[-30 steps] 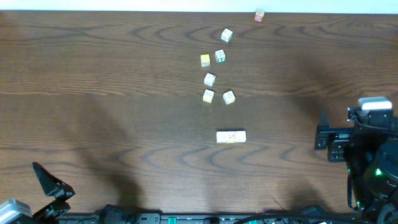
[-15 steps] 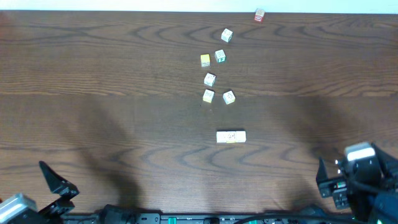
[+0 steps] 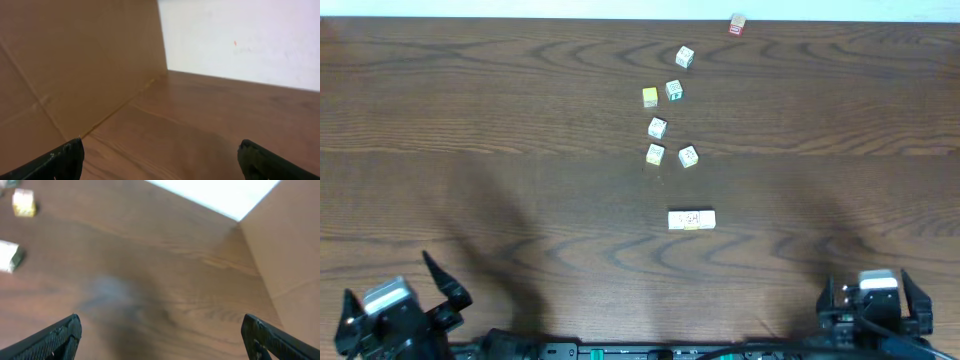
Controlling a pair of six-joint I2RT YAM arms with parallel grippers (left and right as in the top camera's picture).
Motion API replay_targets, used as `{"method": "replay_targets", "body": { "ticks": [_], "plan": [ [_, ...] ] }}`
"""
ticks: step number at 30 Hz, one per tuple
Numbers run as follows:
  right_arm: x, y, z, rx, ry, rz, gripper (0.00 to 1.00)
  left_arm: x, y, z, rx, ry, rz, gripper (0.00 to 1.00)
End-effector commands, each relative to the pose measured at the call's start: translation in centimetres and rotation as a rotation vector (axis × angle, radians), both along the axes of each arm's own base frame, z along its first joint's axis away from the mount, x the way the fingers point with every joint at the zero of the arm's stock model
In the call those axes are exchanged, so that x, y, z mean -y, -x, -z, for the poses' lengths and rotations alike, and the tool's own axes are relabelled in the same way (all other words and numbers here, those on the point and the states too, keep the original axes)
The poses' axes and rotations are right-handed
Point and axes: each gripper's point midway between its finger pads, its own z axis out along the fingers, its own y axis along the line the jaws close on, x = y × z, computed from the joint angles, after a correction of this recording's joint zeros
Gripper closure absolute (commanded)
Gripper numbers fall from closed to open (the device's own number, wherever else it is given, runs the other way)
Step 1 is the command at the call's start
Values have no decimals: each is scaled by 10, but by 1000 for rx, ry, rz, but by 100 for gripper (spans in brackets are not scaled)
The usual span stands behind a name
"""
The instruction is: Lift 3 blocks
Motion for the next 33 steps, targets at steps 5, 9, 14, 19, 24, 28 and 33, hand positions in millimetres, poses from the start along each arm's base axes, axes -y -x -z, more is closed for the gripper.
{"method": "replay_targets", "body": {
  "ticks": [5,9,14,19,24,28,33],
  "plan": [
    [4,-13,-11,67,-8,59,1,10,-18,17,36,101,30,2],
    [2,-19,4,34,6,62,1,13,-30,40,9,137,20,2],
    [0,-29,20,17,15,66,1,15,-39,73,-86,115,13,2],
    [0,-26,32,-30,29,61,1,13,-30,96,-205,87,5,2],
    [2,-20,40,-74,45,60,1,11,-22,112,-288,67,-1,2],
    [3,-17,46,-100,55,61,1,10,-19,117,-317,60,-3,2],
    [5,-12,53,-139,69,60,1,10,-19,117,-322,59,-3,2]
  ]
}}
